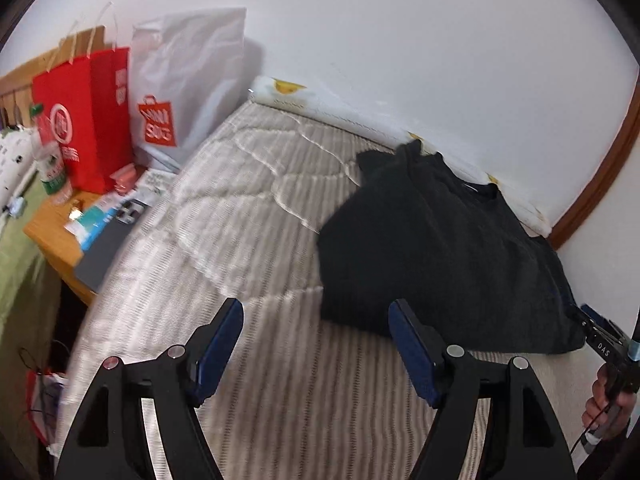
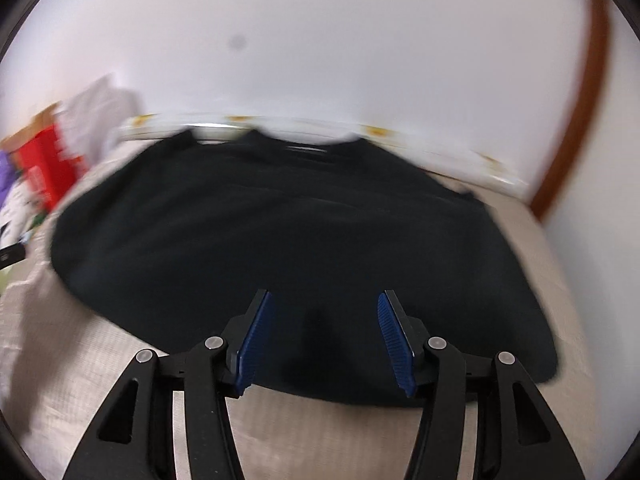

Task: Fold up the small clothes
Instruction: 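Open both tools and lift them away from the folded sweatshirt, then grasp the folded bundle edge with both tools and straighten it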

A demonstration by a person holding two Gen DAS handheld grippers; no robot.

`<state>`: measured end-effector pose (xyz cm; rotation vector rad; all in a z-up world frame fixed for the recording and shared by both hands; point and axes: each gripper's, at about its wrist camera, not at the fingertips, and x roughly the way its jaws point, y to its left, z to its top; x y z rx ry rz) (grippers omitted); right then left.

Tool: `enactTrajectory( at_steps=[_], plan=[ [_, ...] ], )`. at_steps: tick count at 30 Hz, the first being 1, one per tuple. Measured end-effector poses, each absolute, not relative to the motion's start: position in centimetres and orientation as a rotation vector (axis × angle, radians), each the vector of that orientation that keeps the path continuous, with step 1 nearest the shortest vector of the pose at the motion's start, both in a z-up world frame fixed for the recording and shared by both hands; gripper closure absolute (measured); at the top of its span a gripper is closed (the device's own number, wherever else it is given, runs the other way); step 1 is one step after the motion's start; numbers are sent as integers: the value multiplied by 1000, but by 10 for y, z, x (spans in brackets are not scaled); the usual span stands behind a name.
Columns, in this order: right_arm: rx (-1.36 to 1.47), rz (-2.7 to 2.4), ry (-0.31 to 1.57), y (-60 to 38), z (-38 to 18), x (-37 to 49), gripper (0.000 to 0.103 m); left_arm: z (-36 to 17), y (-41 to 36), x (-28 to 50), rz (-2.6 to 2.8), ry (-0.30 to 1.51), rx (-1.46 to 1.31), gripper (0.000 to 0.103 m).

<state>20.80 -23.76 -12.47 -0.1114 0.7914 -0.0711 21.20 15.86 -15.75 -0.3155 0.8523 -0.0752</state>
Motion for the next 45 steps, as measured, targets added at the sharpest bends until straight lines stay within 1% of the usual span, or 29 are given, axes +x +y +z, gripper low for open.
enactTrajectory(
  at_steps=[6, 9, 13, 16, 19, 22, 23, 24, 25, 27, 28, 29, 30, 31, 32, 33, 36, 45],
  plan=[
    [7, -296, 818, -363, -137, 178, 47, -178, 137, 231, -122, 884, -334, 32],
    [97, -334, 842, -405, -150, 168, 47, -186, 131, 243, -129, 890, -347, 32],
    [169, -321, 846, -429, -161, 171, 47, -193, 127, 257, -134, 889, -352, 33],
    [230, -292, 832, -440, -164, 181, 44, -193, 121, 265, -120, 885, -312, 33],
    [256, -269, 844, -439, -171, 199, 44, -194, 112, 273, -95, 886, -257, 34],
    [266, -254, 855, -440, -179, 211, 41, -194, 109, 278, -89, 890, -245, 40],
    [290, -247, 854, -444, -182, 212, 38, -194, 109, 279, -93, 892, -252, 46],
    [311, -246, 860, -449, -185, 215, 31, -194, 109, 280, -96, 893, -262, 52],
    [332, -243, 864, -455, -188, 215, 27, -194, 109, 279, -96, 895, -273, 54],
    [392, -218, 862, -466, -192, 214, 25, -193, 108, 277, -98, 894, -272, 66],
    [400, -211, 860, -467, -193, 214, 26, -192, 107, 276, -94, 889, -266, 69],
    [392, -203, 860, -465, -192, 213, 35, -191, 106, 274, -89, 883, -258, 75],
    [385, -168, 858, -462, -191, 211, 55, -189, 105, 272, -87, 880, -252, 80],
    [386, -144, 857, -460, -190, 211, 64, -187, 104, 269, -87, 878, -244, 83],
    [377, -137, 851, -457, -187, 208, 80, -185, 104, 267, -88, 873, -240, 87],
    [371, -129, 845, -455, -185, 206, 85, -183, 104, 265, -87, 867, -236, 88],
    [370, -134, 828, -452, -179, 196, 88, -177, 105, 256, -80, 861, -242, 90],
    [368, -132, 817, -447, -160, 148, 88, -169, 106, 209, -67, 866, -273, 90]
  ],
)
